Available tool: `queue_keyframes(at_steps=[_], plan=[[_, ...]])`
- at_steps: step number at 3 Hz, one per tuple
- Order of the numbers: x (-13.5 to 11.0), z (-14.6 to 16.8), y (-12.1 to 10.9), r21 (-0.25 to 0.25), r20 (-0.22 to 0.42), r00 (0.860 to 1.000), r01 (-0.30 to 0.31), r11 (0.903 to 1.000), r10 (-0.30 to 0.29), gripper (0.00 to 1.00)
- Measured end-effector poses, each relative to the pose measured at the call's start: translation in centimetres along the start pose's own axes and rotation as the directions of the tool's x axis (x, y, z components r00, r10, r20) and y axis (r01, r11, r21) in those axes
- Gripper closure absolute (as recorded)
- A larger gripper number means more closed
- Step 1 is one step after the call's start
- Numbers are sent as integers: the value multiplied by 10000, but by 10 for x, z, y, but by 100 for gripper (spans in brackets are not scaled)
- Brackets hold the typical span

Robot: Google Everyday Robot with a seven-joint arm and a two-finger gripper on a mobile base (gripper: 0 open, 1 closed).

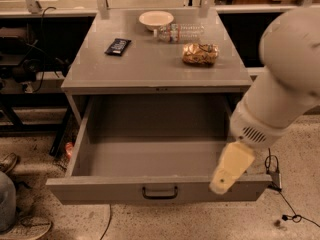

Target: Close top drawer

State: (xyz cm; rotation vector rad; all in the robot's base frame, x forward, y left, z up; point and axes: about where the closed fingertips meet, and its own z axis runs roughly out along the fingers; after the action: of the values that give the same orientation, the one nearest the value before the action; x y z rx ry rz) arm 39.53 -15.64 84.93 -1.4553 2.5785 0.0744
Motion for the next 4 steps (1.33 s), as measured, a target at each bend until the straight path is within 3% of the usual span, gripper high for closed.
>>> queue_keyframes(at_steps=[1, 2, 3, 4], plan=[[-12, 50, 29, -599, -190, 9988, -472, 9971, 462, 0], [-7, 55, 31, -666, -225, 9975, -684, 9954, 670, 2], [13, 74, 37, -1237, -325, 9896, -1434, 9819, 1404, 24], [46, 113, 49, -1970, -343, 9620, -2722, 9419, 2708, 55]])
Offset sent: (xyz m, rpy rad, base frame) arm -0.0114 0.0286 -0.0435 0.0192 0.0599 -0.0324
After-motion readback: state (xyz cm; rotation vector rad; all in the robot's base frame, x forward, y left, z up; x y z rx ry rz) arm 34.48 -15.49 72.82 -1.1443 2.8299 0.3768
